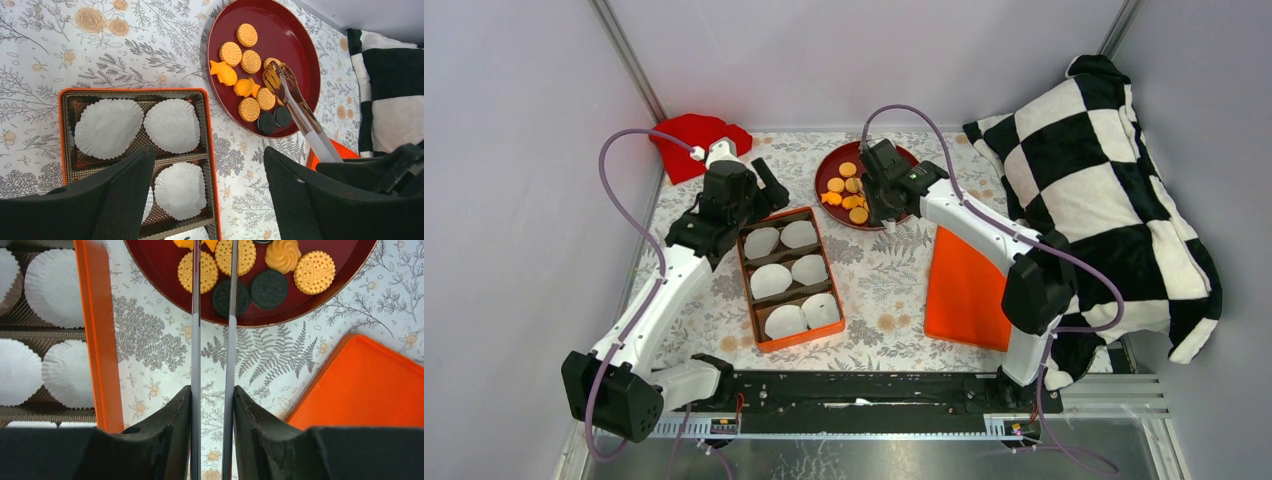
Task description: Pack the cookies
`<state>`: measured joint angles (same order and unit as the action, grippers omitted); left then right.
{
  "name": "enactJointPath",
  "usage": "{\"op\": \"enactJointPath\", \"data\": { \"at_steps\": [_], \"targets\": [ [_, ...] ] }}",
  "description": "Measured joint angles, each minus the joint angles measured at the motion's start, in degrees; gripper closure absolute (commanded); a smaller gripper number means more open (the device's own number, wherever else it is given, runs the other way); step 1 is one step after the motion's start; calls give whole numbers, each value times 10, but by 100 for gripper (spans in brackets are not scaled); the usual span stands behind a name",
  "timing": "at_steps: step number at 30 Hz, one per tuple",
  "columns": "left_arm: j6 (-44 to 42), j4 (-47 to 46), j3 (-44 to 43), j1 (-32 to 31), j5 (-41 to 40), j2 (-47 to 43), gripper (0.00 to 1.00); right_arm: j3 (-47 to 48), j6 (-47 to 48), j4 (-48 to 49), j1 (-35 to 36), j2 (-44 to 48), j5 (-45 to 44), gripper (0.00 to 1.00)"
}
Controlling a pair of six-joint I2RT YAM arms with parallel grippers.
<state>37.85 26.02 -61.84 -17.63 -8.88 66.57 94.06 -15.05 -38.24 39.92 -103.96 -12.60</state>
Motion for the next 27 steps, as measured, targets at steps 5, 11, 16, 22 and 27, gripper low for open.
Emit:
{"op": "enactJointPath", "data": {
  "at_steps": [5,11,16,22,27],
  "targets": [
    [0,-1,3,0,10,0,15,31,0,-5,-7,-37,-19,83],
    [0,-4,12,0,17,0,15,35,0,-5,-22,-48,-40,66],
    [0,-5,18,0,23,0,15,42,2,-9,-32,-56,-50,56],
    [0,-5,19,0,24,0,15,51,2,-13,-36,-68,-46,44],
    [0,-6,21,0,25,0,15,55,1,-13,-36,-69,-44,44]
  ]
}}
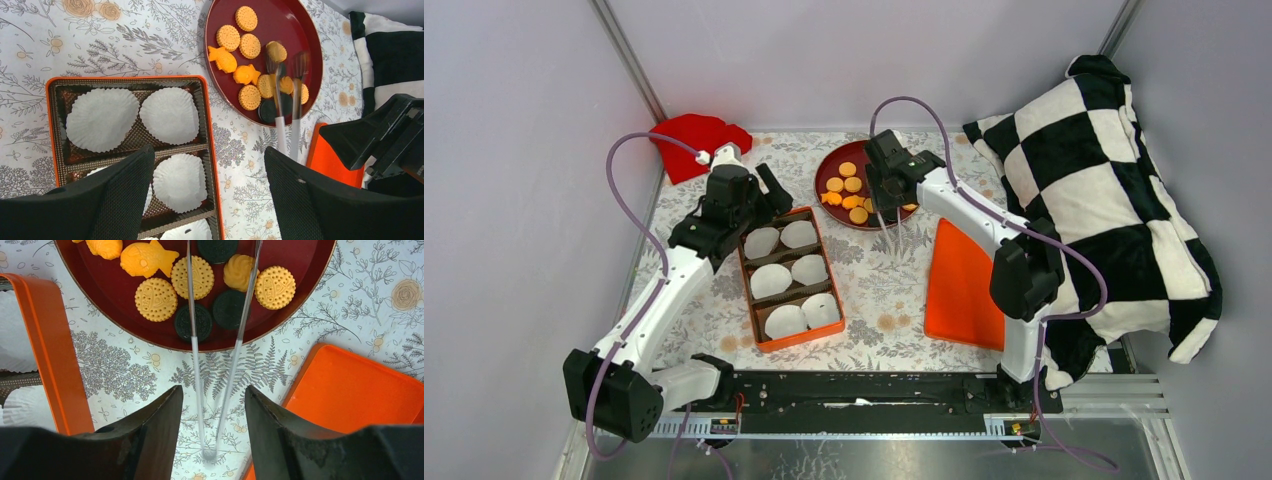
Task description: Pack the cookies
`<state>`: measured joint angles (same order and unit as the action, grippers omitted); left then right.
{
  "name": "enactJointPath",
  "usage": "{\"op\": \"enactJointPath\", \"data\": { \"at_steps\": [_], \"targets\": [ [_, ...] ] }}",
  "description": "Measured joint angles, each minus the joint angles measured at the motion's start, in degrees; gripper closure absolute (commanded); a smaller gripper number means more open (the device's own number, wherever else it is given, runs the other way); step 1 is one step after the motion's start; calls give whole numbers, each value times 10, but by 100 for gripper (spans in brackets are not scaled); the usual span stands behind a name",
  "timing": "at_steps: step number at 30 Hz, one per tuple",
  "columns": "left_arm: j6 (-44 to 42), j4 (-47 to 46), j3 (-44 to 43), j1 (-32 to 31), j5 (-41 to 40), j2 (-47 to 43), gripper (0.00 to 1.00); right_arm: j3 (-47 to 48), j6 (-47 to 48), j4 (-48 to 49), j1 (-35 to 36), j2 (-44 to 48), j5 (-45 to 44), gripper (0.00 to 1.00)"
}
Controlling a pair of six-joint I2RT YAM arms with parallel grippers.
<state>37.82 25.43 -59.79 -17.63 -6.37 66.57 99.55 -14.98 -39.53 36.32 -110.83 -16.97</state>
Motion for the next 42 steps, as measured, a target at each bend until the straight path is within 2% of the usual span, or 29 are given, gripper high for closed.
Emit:
{"op": "enactJointPath", "data": {
  "at_steps": [6,7,12,18,28,38,40,42],
  "targets": [
    [0,-1,9,0,1,0,15,8,-1,0,0,-10,2,43],
    [0,-1,10,0,2,0,15,8,-1,0,0,-14,2,39],
    [0,-2,17,0,14,0,15,6,-5,-5,-1,-32,2,28],
    [0,-14,31,0,30,0,15,-86,-10,22,-1,-18,19,25],
    [3,-22,37,0,52,2,15,-249,-43,64,-2,17,56,25],
    [12,-33,51,0,71,8,15,-289,-59,121,-3,17,68,26],
    [13,-34,53,0,74,9,15,-287,-59,130,-3,13,71,29],
    [13,-35,55,0,75,9,15,-283,-58,133,-3,10,70,42]
  ]
}}
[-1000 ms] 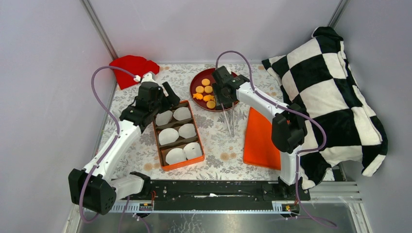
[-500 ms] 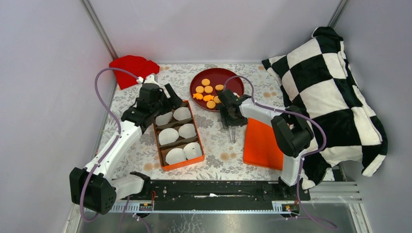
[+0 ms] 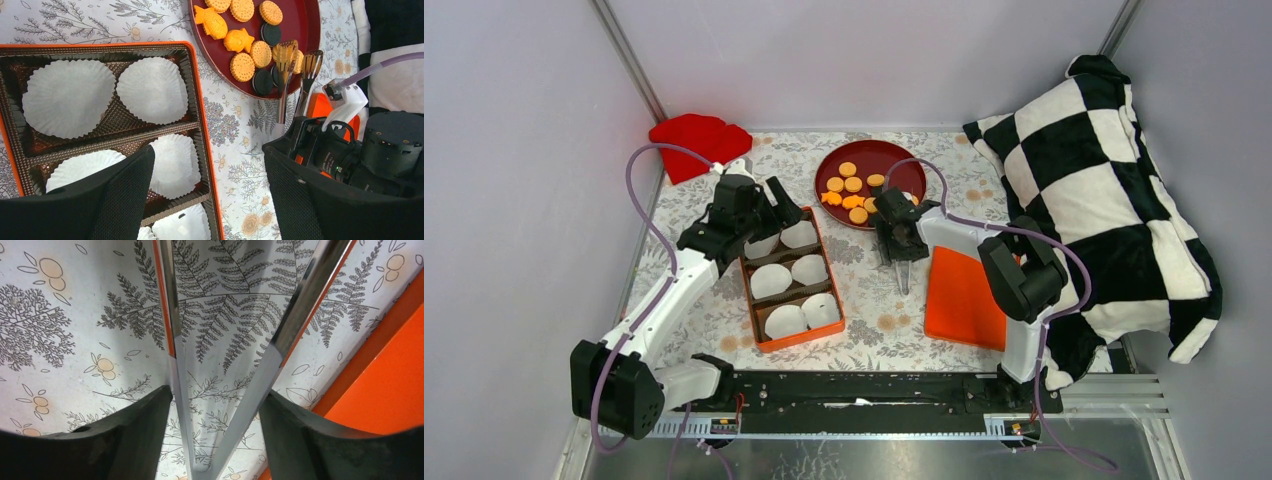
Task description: Pack the cookies
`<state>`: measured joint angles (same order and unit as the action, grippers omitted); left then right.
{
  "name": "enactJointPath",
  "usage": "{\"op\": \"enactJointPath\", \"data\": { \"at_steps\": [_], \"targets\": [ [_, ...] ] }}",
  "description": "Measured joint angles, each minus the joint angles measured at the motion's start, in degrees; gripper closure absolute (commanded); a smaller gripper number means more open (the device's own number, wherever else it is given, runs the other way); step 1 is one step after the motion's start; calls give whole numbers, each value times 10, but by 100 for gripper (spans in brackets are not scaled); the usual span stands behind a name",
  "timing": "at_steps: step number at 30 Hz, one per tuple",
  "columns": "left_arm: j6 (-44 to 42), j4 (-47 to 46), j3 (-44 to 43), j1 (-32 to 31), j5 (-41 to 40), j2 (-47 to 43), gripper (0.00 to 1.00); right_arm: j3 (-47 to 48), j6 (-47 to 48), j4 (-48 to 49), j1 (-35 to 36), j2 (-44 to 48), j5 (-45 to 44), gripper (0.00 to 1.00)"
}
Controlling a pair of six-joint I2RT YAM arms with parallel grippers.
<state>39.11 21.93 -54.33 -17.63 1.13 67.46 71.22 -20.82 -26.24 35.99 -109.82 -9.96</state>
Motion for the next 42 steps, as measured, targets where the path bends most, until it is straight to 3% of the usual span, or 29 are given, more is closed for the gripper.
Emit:
{"op": "enactJointPath", "data": {
  "at_steps": [3,5,14,20,27,42],
  "targets": [
    [0,-3,3,0,1,0,16,7,-1,4,0,-6,-2,70],
    [0,-5,5,0,2,0,16,11,-2,16,0,-10,-3,77],
    [0,-6,12,0,7,0,16,13,-3,9,-1,-6,-11,74],
    [0,-7,12,0,18,-2,16,25,10,-75,-1,48,-16,64],
    [0,-15,13,0,38,-9,15,108,26,-125,-1,108,-27,55],
    [0,-27,20,0,75,-39,15,166,37,-194,-1,109,-31,53]
  ]
}}
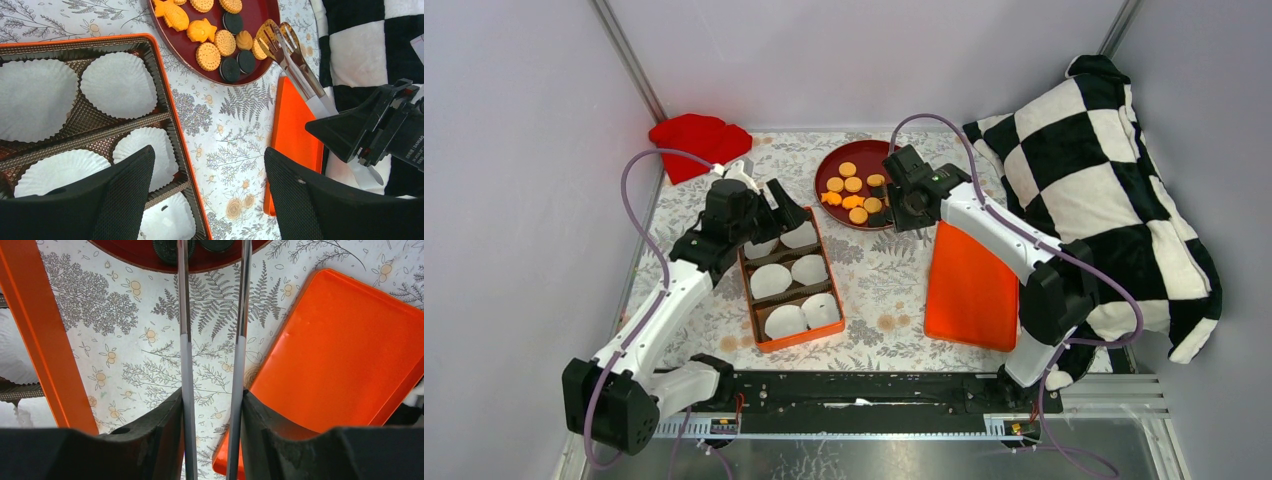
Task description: Pack the cookies
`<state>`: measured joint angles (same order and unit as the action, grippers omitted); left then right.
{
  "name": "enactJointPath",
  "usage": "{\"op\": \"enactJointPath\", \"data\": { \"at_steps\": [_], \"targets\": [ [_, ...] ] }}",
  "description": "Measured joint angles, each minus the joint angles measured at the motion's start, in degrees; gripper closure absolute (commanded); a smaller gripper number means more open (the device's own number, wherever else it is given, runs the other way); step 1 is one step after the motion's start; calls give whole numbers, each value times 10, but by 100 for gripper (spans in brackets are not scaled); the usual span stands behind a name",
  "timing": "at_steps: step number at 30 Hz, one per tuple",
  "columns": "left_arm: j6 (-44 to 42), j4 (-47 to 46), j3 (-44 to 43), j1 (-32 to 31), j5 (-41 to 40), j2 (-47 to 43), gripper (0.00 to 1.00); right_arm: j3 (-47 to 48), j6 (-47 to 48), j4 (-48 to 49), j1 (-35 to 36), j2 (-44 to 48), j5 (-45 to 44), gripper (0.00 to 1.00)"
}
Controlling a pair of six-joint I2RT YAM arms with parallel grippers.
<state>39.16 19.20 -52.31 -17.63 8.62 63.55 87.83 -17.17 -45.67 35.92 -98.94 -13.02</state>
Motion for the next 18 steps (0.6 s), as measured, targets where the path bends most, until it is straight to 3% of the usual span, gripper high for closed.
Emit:
{"op": "enactJointPath", "data": {
  "at_steps": [4,13,18],
  "targets": [
    [0,0,4,0,0,-10,15,0,3,1,0,0,0,47],
    [0,-2,5,0,0,-8,15,1,14,13,0,-16,-24,47],
    [0,-2,5,0,0,-7,15,28,24,24,0,-71,-26,48]
  ]
}}
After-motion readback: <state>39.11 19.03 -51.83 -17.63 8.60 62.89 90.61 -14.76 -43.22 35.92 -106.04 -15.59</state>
